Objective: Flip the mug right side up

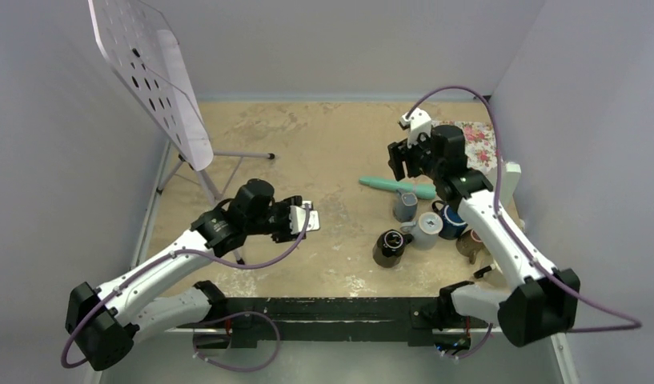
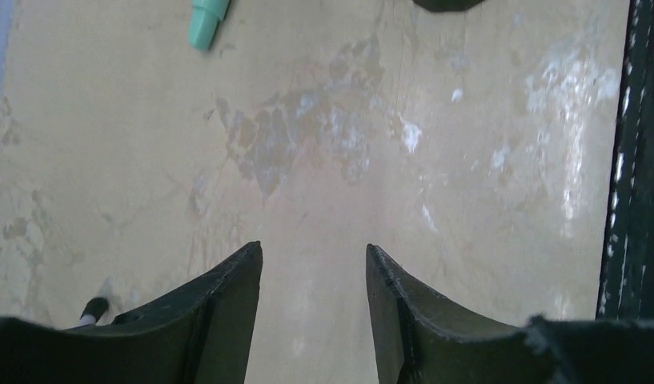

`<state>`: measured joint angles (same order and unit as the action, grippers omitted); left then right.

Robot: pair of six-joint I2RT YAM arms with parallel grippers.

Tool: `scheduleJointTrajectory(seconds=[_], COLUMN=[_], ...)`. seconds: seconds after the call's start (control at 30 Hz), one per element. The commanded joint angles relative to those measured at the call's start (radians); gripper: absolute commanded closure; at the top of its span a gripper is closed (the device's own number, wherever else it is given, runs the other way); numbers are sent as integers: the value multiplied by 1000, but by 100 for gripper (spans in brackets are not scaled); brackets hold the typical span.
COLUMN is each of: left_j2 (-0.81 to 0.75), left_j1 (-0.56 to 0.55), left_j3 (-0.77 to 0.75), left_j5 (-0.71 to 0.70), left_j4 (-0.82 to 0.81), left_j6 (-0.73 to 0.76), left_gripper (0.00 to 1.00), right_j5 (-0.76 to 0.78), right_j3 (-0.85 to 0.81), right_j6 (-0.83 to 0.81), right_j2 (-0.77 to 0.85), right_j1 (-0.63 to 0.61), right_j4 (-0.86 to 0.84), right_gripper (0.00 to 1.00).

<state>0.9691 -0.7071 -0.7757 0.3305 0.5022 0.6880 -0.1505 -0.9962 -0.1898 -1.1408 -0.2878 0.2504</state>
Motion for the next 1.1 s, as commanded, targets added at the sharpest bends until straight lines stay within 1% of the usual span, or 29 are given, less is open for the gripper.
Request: scheduleJointTrajectory(seconds=[0.0, 0.1, 0.17, 0.23, 0.27, 0.33, 0.43, 0.53, 0.67, 0.77, 0.87, 0.93, 1.07], left_j2=[39, 51, 64, 75, 79, 80, 84, 89, 78, 68, 53, 40, 27], left_j1=[-41, -42, -43, -42, -42, -40, -36, -31, -29, -24, -22, -22, -19], left_j3=[96, 200, 249, 263, 272, 304, 340, 352, 379, 386, 403, 414, 427], left_j5=[39, 92, 80, 62, 49, 29, 27, 33, -4, -27, -49, -58, -73], left_j4=[-403, -671, -809, -853, -861, -897, -937, -954, -971, -960, -965, -972, -977], left_j6=[-264, -426, -587, -728, -765, -782, -776, -790, -801, -805, -813, -817, -817], left_gripper=[45, 43, 42, 42, 42, 41, 41, 41, 40, 40, 40, 40, 40], right_j5=[148, 156, 198, 230, 237, 255, 250, 249, 240, 232, 249, 251, 269], right_j3=[-112, -137, -159, -214, -246, -302, -373, -400, -404, -439, -471, -476, -473], right_j6=[80, 81, 40, -4, -13, -13, 6, 15, 17, 15, 22, 37, 55], right_j2=[-104, -160, -209, -283, -322, -424, -537, -602, -643, -705, -766, -780, -773], right_j1=[-1, -2, -1, -3, -3, -4, -4, -14, -25, -32, -36, -38, -60], right_j4=[221, 269, 293, 346, 372, 412, 474, 535, 560, 582, 614, 633, 679], right_gripper=[28, 27, 26, 28, 30, 34, 45, 53, 53, 54, 58, 60, 61])
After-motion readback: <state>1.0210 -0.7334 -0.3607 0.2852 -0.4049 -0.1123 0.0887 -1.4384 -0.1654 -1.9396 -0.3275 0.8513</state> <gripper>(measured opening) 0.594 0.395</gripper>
